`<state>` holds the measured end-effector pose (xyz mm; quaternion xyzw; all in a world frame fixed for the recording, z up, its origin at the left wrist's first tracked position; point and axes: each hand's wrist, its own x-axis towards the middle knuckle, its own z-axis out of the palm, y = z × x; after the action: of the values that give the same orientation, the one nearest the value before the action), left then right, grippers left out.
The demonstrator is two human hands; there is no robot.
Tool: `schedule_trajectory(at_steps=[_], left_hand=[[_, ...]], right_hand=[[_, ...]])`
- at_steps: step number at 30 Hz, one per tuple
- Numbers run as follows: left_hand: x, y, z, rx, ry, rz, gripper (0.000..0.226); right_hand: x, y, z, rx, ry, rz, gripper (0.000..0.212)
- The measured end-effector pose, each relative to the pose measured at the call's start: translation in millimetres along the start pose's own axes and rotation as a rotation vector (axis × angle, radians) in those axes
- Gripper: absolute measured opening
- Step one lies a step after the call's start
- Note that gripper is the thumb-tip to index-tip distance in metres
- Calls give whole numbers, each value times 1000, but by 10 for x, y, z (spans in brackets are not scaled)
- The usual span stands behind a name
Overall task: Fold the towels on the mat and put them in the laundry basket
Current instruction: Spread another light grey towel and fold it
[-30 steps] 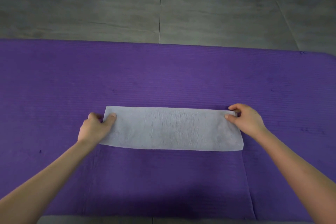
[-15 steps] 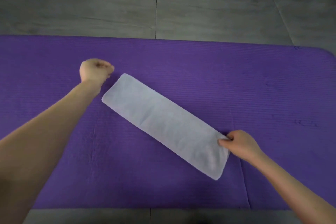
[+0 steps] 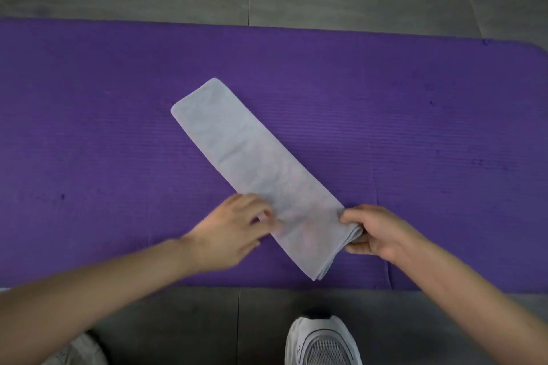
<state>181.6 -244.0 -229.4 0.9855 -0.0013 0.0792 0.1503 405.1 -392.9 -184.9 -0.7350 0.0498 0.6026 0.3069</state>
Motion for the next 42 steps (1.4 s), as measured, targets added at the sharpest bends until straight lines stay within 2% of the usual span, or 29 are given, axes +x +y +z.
schedule_trajectory(at_steps=[3,5,10,12,14,16,17,18,20,22,24,26,28,29,30,31,33,35,36,38,40,42], left_hand=[[-59,382,147,29,-5,-26,76],[4,543,219,-29,79,-157,80],[238,602,125,-241,418,-462,45],[286,548,8,-398,452,-506,33],[314,500,-120,-635,456,-604,20],[333,436,-202,-863,445,-801,14],[332,387,-209,-940,457,-912,10],[325,333,-216,-1012,477,-1000,9],[299,227,-213,-1134,491,-1092,26],[295,140,-232,-1203,488,-1136,23],[301,51,-245,-1221,508,-1170,18],[309,-18,-247,-1243,547,-1235,19],[309,-74,-221,-1165,526,-1351,20],[285,-99,-201,-1038,490,-1393,23],[241,-121,-179,-813,452,-1382,25],[189,-146,-158,-506,448,-1283,27],[132,-155,-146,-30,459,-850,30],[128,-120,-79,118,308,-450,39],[128,-88,-27,152,185,-367,48],[107,-51,87,210,-17,-400,70],[93,-89,136,202,-99,-501,91],[111,-122,144,156,-111,-558,101]], right_hand=[[-83,-90,-9,279,-106,169,6],[-146,-186,25,414,-157,221,5],[-313,-493,101,477,-271,147,16],[-352,-609,130,346,-269,24,22],[-265,-663,134,-14,-143,-245,40],[-136,-709,129,-385,-4,-552,64],[-82,-728,133,-477,-47,-642,72],[-27,-734,138,-503,-153,-668,75],[101,-705,183,-511,-321,-640,70],[219,-681,284,-533,-233,-688,63],[316,-701,432,-445,-69,-740,53],[406,-739,562,-366,-16,-743,41],[546,-759,648,-441,61,-742,32],[617,-755,677,-523,116,-742,30],[661,-748,703,-594,172,-739,30],[687,-745,719,-639,215,-733,29],[705,-771,724,-680,244,-744,29],[703,-796,724,-719,251,-763,30],[711,-799,722,-734,254,-771,30],[695,-772,720,-753,286,-834,31],[669,-715,682,-812,388,-1153,33],[672,-646,587,-1008,389,-1490,43]])
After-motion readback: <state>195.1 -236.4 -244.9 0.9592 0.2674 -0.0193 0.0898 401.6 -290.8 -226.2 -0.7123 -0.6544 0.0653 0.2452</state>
